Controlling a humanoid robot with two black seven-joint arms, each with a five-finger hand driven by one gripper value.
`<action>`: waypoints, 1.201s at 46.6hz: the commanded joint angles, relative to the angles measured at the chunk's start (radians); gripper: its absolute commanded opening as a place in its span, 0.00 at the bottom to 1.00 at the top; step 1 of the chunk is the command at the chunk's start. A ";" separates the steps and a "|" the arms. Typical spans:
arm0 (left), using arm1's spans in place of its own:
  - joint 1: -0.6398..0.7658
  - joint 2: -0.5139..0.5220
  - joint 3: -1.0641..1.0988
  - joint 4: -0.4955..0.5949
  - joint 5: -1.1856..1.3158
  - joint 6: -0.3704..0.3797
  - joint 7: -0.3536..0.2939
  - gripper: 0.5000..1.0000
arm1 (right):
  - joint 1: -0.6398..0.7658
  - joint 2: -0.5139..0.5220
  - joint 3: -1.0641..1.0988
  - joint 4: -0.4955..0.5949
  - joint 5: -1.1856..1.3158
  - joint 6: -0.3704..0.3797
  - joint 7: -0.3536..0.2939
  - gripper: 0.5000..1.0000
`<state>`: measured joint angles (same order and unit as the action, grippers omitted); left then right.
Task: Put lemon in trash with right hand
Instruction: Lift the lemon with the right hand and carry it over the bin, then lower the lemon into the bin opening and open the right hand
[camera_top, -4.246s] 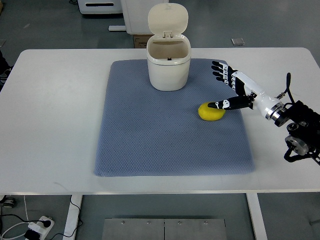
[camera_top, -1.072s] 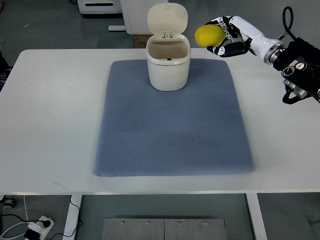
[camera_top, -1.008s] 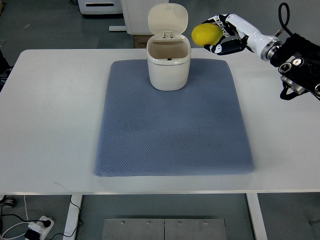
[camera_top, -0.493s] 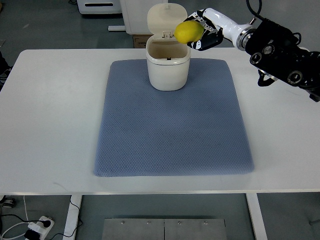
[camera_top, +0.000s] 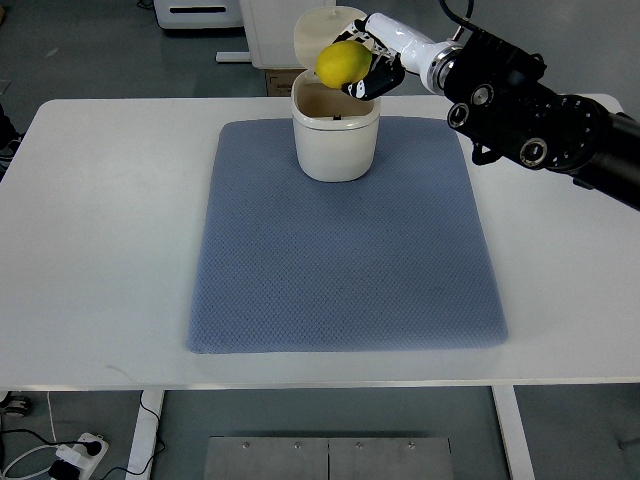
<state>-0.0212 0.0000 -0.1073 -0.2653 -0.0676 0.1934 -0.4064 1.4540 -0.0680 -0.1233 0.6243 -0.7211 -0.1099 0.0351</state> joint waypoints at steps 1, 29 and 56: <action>0.000 0.000 0.000 0.000 0.002 0.000 0.000 1.00 | -0.001 0.025 -0.009 -0.024 0.002 -0.010 -0.004 0.00; 0.000 0.000 0.000 0.000 0.000 0.000 0.000 1.00 | -0.049 0.056 -0.012 -0.098 0.005 -0.024 0.000 0.00; 0.000 0.000 0.000 0.000 0.000 0.000 0.000 1.00 | -0.057 0.054 -0.009 -0.089 0.015 -0.021 0.003 0.66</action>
<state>-0.0215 0.0000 -0.1074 -0.2654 -0.0674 0.1933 -0.4065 1.3957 -0.0139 -0.1326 0.5346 -0.7056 -0.1306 0.0399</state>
